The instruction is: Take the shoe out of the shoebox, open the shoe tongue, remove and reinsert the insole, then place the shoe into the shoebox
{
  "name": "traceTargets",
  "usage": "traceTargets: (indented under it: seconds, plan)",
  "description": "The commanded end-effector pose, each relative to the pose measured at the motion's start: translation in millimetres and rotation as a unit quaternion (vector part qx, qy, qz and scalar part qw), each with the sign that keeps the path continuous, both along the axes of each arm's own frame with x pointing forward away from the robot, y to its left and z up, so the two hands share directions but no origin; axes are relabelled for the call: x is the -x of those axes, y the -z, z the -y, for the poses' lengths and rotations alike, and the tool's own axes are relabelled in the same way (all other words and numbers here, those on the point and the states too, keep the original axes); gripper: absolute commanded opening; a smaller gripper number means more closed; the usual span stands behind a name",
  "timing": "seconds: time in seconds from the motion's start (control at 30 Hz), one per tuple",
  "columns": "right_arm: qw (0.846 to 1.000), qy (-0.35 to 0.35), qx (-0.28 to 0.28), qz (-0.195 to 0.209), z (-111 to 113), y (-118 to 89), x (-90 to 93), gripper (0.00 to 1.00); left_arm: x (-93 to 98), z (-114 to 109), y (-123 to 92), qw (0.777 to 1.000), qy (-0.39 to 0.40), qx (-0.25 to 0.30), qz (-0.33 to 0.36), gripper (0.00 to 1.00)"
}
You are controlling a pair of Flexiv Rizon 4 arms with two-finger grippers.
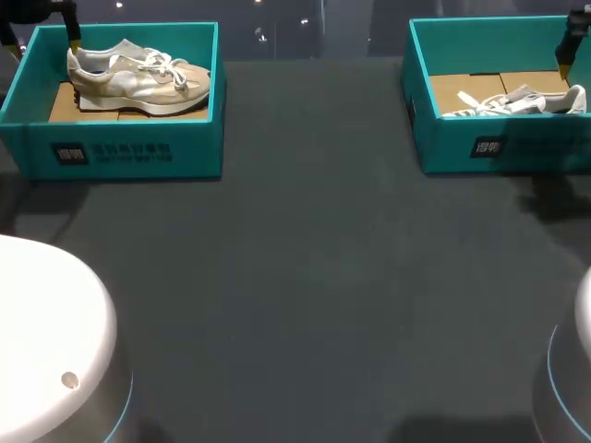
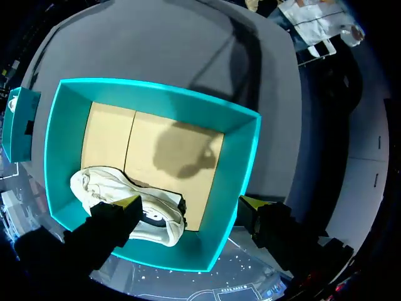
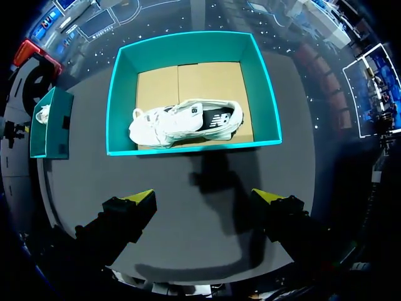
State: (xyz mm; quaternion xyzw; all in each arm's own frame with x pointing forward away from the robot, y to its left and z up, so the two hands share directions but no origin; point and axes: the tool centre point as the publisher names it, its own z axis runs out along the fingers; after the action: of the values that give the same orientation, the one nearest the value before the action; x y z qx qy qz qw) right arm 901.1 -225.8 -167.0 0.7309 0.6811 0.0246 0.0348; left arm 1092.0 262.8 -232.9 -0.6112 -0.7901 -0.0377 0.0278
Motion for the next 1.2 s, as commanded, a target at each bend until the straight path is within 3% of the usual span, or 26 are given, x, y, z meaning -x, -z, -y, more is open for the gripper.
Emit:
traceTargets:
  seconds: [0.03,0.17,0.27,0.67,1.2]
  plan:
    - [1.0,0.0,0.0,0.0,0,0,0.2,1.0,-9.4,1,0,1.0,-0.001,0.002,-0.02,1.0]
    - [1.0,0.0,0.0,0.0,0,0,0.2,1.0,-33.0,2,9,0.999,0.022,0.024,-0.007,1.0]
    - [1.0,0.0,0.0,0.0,0,0,0.2,1.0,-48.1,-1,17,0.999,0.03,0.011,0.005,1.0]
    - [1.0,0.0,0.0,0.0,0,0,0.2,1.0,-87.1,-7,47,0.998,0.06,0.009,0.008,1.0]
    - [1.0,0.0,0.0,0.0,0,0,0.2,1.0,-107.5,-6,83,0.994,0.109,0.011,0.009,1.0]
